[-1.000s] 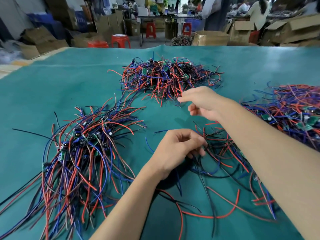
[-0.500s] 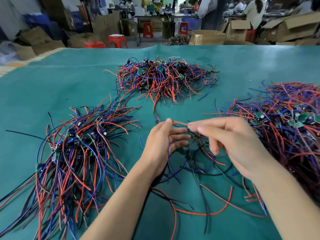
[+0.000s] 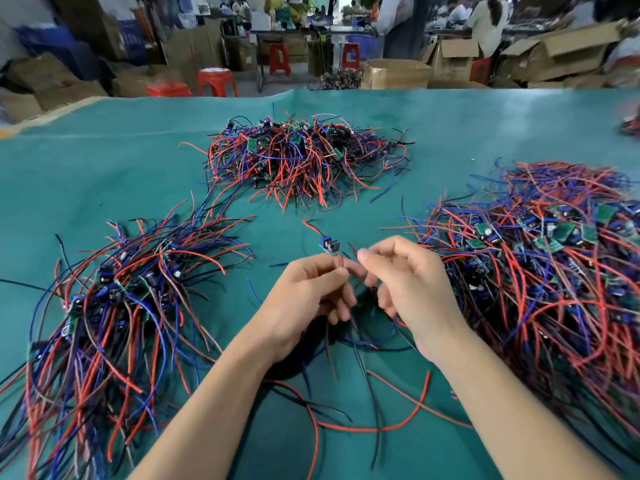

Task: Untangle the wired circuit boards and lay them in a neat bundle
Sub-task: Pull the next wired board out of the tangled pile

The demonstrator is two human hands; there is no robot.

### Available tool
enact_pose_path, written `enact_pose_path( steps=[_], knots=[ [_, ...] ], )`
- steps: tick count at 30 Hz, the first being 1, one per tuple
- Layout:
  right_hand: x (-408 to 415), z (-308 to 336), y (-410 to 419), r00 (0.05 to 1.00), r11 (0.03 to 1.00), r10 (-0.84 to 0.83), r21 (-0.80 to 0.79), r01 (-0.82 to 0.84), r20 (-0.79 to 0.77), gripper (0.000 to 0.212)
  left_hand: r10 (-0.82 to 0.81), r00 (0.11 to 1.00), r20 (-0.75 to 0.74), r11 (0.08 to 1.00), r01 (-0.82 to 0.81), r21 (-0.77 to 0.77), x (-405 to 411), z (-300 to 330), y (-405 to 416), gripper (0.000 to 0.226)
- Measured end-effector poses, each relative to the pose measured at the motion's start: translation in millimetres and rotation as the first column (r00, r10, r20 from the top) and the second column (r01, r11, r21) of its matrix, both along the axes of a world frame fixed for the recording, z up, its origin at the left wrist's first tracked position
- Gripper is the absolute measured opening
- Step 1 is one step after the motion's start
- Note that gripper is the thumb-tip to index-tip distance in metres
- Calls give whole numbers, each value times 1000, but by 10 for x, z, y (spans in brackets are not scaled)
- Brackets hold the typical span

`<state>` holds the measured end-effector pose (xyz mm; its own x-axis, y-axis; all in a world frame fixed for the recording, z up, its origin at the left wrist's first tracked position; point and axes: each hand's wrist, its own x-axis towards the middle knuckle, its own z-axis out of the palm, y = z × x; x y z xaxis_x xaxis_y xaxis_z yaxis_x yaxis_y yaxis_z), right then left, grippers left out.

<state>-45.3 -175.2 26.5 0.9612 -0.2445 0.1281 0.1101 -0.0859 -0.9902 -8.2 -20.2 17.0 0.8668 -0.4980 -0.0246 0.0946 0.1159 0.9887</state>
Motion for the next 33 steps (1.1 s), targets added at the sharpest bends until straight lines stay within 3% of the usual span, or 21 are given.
enact_pose_path(
  steps=[5,7,11,15,17,19,21,24,27,33],
  knots=[
    [30,-21,13,999,1000,26,12,-26,37,14,-58,987,150,982,30,184,-54,19,-12,41],
    [32,-26,-2,996,996,86,-39,-86,16,13,-68,984,167,975,30,218,-67,18,-19,37],
    [35,-1,-53,996,995,94,35,-94,-4,22,-65,988,140,983,39,179,-59,10,-25,18],
    [31,97,-128,994,978,81,185,-93,72,19,6,1000,-1,1000,-6,1,-37,24,-40,27],
    [24,142,-197,968,895,212,372,-247,133,21,6,1000,-25,1000,-7,-28,-26,19,-42,27],
    [3,187,-224,924,738,328,558,-380,196,27,-18,1000,-1,1000,18,0,-23,1,-38,23],
    [-17,194,-199,911,667,368,630,-398,186,28,-38,999,4,999,38,0,-18,-4,-35,23],
    [-32,166,-108,929,784,369,523,-336,43,17,-57,998,-10,998,57,-40,-21,20,-24,26],
    [-7,79,-46,967,929,223,328,-172,-126,26,-73,997,-10,995,72,-68,-27,29,-7,31],
    [18,-12,31,985,951,107,302,-61,-136,37,-85,996,36,992,88,-87,-14,-17,22,26]
  ],
)
